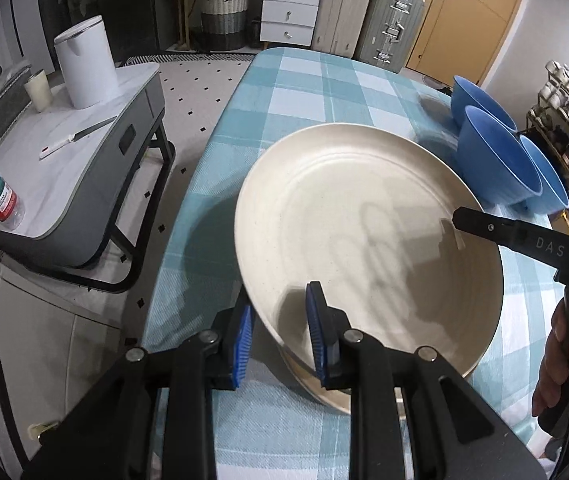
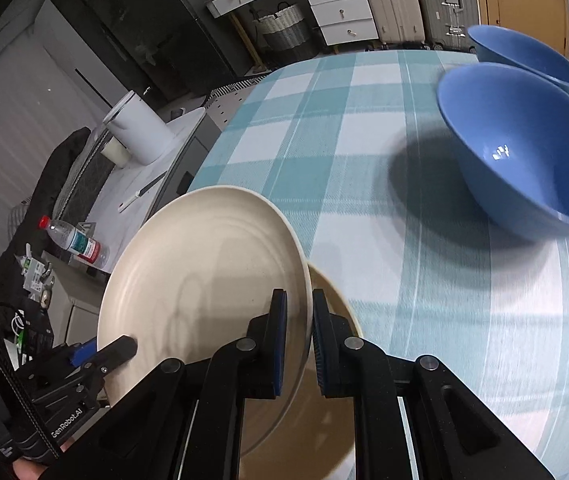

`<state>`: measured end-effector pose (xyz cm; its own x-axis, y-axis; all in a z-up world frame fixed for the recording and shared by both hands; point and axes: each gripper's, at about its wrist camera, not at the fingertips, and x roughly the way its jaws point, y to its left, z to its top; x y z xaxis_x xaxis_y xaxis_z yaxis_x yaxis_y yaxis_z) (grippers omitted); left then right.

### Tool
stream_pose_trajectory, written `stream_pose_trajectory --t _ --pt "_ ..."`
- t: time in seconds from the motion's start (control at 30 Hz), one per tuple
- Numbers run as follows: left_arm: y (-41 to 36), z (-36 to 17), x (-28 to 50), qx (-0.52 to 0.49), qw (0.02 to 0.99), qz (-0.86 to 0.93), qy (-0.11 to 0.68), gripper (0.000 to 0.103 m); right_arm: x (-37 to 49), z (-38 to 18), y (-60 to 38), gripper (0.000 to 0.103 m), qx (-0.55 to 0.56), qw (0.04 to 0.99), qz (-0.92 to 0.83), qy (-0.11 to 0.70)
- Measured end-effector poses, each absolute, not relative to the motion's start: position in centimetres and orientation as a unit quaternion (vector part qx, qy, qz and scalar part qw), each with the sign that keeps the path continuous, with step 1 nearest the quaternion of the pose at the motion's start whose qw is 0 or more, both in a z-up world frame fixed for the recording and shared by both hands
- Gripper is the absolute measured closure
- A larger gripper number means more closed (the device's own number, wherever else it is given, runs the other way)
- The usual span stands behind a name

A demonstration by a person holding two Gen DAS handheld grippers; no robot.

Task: Organize plates and bowls
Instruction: 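Lower the held plates onto the third cream plate with both tools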

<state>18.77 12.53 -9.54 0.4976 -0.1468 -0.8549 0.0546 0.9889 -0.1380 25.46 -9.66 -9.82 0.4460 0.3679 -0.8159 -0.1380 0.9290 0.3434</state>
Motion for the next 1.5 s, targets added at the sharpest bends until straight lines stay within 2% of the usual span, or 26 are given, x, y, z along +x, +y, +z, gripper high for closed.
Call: stream_pose_trajectory --t 0.5,0.73,1.5 --pt "10.7 -11.3 17.0 -0.026 0.868 -0.043 0.494 0.079 21.4 -11.7 -11.6 0.091 0.125 0.848 0.137 0.497" --pt "10.4 -12.2 17.3 -0.006 0.864 -0.031 0.502 0.075 20.7 -11.7 -10.6 0.091 0.074 0.865 0.128 0.48" --pt "9.6 -12.3 17.3 0.042 0.866 -0.018 0.499 0.074 19.6 -11.3 -8.6 0.088 -0.03 0.887 0.104 0.448"
